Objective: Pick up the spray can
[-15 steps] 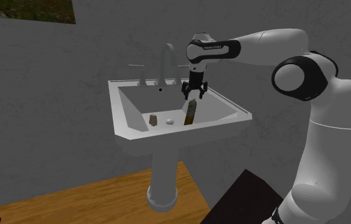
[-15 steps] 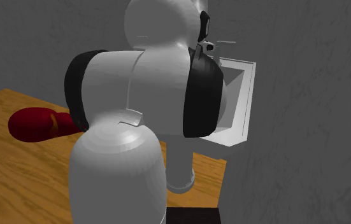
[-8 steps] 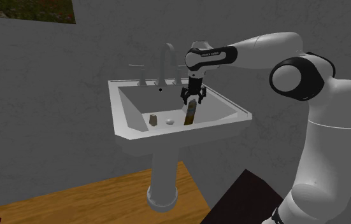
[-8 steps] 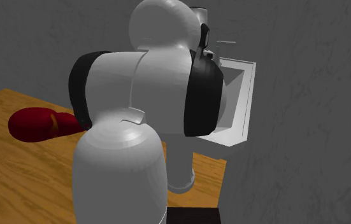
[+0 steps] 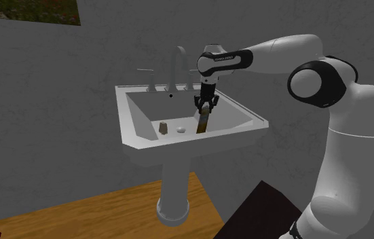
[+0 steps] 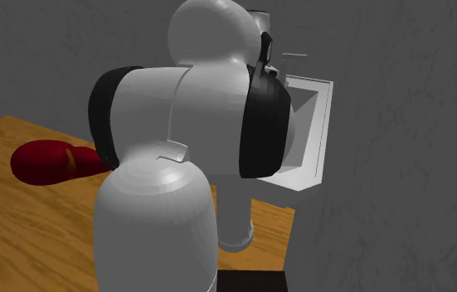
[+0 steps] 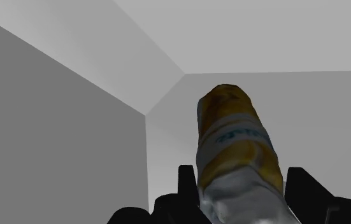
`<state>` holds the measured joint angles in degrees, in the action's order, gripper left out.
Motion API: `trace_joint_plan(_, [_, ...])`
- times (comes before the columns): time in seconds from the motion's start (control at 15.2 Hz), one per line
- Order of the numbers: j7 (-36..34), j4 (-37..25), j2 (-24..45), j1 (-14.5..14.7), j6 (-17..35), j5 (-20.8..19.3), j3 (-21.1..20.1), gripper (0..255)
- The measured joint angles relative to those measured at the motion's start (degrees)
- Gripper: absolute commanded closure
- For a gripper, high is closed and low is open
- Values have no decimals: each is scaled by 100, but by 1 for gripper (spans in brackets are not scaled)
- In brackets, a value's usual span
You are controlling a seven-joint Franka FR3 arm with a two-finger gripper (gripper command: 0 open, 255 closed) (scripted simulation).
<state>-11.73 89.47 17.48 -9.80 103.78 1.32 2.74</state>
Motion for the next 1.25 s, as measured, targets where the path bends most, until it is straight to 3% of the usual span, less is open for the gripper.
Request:
trace_joint_plan(0.4, [-5, -129, 1, 2, -144, 0, -1, 255])
trace_joint_plan(1.25, [-11, -1167, 50, -10, -1133, -1, 3, 255])
